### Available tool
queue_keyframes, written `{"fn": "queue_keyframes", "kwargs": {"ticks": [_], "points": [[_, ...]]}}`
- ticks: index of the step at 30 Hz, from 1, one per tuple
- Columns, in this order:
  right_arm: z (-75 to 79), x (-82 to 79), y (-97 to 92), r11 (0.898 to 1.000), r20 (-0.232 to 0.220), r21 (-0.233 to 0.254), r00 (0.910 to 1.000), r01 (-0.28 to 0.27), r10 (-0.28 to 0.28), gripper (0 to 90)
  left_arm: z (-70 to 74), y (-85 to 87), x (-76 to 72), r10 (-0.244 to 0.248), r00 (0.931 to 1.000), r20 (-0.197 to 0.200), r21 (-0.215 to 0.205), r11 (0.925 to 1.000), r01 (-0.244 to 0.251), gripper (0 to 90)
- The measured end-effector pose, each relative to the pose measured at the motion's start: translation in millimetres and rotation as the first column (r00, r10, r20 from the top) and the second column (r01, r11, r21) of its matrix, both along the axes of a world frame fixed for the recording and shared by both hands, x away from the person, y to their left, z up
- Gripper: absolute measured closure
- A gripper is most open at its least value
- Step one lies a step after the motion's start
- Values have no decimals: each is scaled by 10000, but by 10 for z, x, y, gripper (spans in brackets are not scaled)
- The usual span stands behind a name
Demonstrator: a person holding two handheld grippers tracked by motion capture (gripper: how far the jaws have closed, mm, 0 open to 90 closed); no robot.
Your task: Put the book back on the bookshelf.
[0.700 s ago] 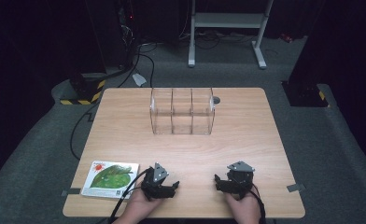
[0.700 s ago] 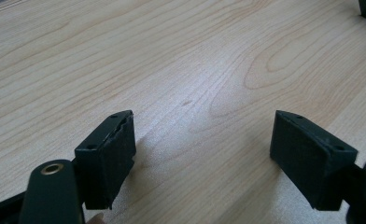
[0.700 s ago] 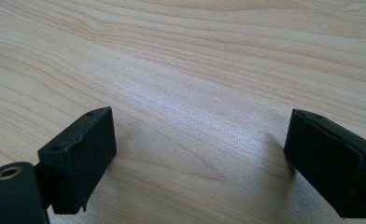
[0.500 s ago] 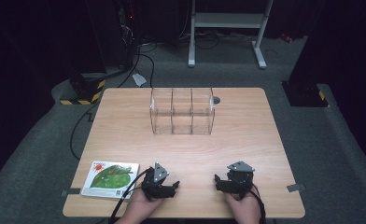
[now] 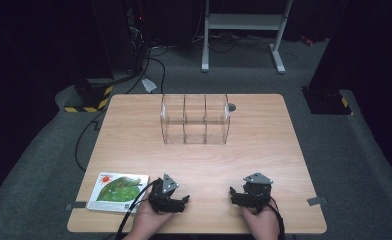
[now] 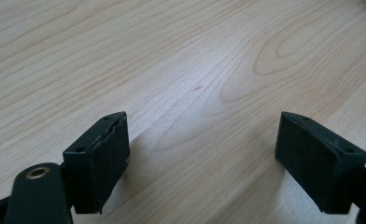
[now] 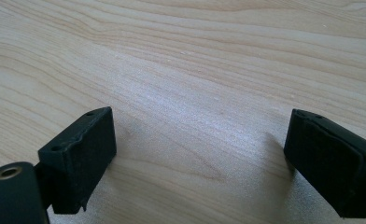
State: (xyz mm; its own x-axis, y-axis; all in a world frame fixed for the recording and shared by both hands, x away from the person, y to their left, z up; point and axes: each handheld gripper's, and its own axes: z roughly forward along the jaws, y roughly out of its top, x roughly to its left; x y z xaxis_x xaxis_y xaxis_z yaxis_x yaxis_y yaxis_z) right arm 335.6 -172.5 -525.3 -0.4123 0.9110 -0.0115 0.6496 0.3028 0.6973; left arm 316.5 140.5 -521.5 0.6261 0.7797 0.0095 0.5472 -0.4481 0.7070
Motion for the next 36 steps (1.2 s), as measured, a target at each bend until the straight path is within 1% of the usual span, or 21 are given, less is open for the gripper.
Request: {"fn": "queue_keyframes", "kwargs": {"ticks": [1,3,6,7,8,11,12,14,15,19,21,24,25,27,29,30,31,32,33,34,36], "points": [[0,0,0,10000,4,-3,10000,-2,2,88,18,29,0,20,10000,42,-73,10000,-20,178],[0,0,0,10000,0,-3,10000,0,0,88,90,146,-6,190,9994,273,-563,9983,-174,188],[0,-1,0,10000,4,-2,10000,-4,4,89,187,346,-10,513,9974,510,-887,9950,-466,190],[0,-1,-2,10000,16,-14,10000,-27,27,90,207,405,-10,597,9967,553,-900,9944,-546,193],[0,-1,-2,10000,18,-12,10000,-29,29,90,235,503,-14,811,9951,558,-963,9925,-755,195],[0,-2,-3,10000,24,-15,10000,-40,40,90,278,728,-13,1167,9919,499,-1039,9884,-1111,207],[0,-2,-3,10000,24,-15,10000,-42,42,90,294,848,-15,1360,9900,368,-1192,9842,-1308,211],[0,-2,-3,10000,25,-16,10000,-41,41,90,304,954,-30,1598,9865,347,-1304,9794,-1541,215],[0,-2,-3,10000,23,-14,10000,-40,41,90,308,1016,-45,1746,9839,371,-1282,9773,-1686,216],[0,-2,-3,10000,21,-16,10000,-44,44,90,298,1270,-111,2300,9719,500,-893,9703,-2250,217],[0,-2,-3,10000,26,-12,10000,-47,47,90,278,1416,-138,2654,9630,472,-768,9622,-2614,217],[0,-2,-4,10000,22,-13,10000,-63,63,90,249,1656,-181,3243,9455,283,-957,9425,-3204,214],[0,-3,-4,10000,21,-14,10000,-64,64,90,250,1710,-194,3331,9424,302,-918,9398,-3292,214],[0,-3,-4,10000,22,-14,10000,-67,67,90,235,1844,-238,3688,9290,297,-999,9259,-3644,213],[0,-2,-4,10000,23,-15,10000,-67,67,90,218,1937,-266,3917,9198,239,-1028,9161,-3875,214],[0,-3,-4,10000,20,-12,10000,-66,66,90,203,1993,-281,4063,9136,159,-1051,9093,-4026,213],[0,-3,-4,10000,22,-11,10000,-65,65,90,187,2026,-285,4124,9109,155,-1029,9068,-4088,213],[0,-3,-4,10000,23,-17,10000,-64,64,91,160,2069,-287,4246,9054,23,-1060,9004,-4220,213],[0,-3,-4,10000,22,-12,10000,-66,66,91,135,2100,-282,4335,9011,-68,-1009,8963,-4319,213],[0,-3,-4,10000,20,-10,10000,-66,66,91,114,2135,-275,4393,8983,-130,-889,8943,-4386,208],[0,-3,-4,10000,23,-11,10000,-68,68,91,87,2192,-266,4545,8905,-205,-912,8861,-4544,204]]}}
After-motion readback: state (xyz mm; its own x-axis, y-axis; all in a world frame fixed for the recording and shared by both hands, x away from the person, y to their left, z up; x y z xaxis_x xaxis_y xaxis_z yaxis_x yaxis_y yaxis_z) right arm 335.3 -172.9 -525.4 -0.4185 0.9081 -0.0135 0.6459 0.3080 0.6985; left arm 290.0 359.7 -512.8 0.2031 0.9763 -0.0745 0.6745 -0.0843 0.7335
